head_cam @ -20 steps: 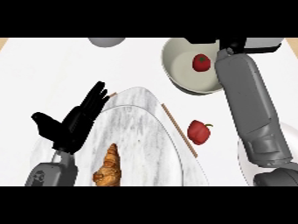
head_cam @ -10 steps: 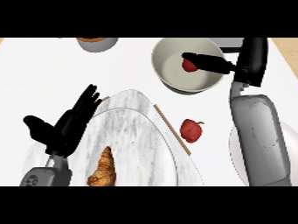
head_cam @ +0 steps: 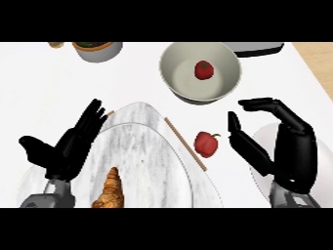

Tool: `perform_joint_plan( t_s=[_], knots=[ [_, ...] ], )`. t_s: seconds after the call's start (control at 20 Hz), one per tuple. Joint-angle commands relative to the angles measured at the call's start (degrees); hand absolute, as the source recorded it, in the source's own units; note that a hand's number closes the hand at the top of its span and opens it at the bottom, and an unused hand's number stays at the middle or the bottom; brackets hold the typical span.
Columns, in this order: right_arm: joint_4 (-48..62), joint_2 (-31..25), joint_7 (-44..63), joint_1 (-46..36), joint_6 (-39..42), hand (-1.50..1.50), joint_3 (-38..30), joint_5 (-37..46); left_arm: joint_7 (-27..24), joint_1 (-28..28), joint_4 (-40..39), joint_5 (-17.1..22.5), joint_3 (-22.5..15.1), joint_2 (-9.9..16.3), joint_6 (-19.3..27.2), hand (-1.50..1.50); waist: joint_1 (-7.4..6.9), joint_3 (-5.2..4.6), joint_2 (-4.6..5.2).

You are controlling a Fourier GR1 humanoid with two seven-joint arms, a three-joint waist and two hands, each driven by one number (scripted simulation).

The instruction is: Pick the tomato from the plate and place it in the bowl

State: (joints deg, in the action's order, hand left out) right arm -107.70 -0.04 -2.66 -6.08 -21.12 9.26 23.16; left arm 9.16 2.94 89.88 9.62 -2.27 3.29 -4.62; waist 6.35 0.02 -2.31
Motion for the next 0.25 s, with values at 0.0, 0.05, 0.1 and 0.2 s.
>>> perform_joint_plan(
  t_s=[0.0,0.05,0.1,0.2],
  knots=[
    [-10.7,-0.2,-2.8,17.6,1.0,1.5,7.0,0.3,0.5,-0.2,1.1,0.6,1.5,1.2,0.0,0.0,1.17,0.07,-0.05],
    [-11.2,0.0,-4.2,21.3,-0.1,1.5,11.1,1.2,0.4,0.7,0.4,-0.2,0.5,0.0,0.8,0.0,1.14,0.06,0.24],
    [-11.8,-0.4,-4.9,25.3,0.7,1.5,12.4,1.6,-0.7,-0.8,0.3,-0.1,0.3,-0.2,0.4,0.0,1.5,0.02,0.08],
    [-12.1,-2.2,-6.9,32.5,1.8,1.5,18.0,2.5,0.1,-1.3,1.0,0.5,1.0,0.9,-0.2,0.0,0.62,0.04,0.07]
  ],
)
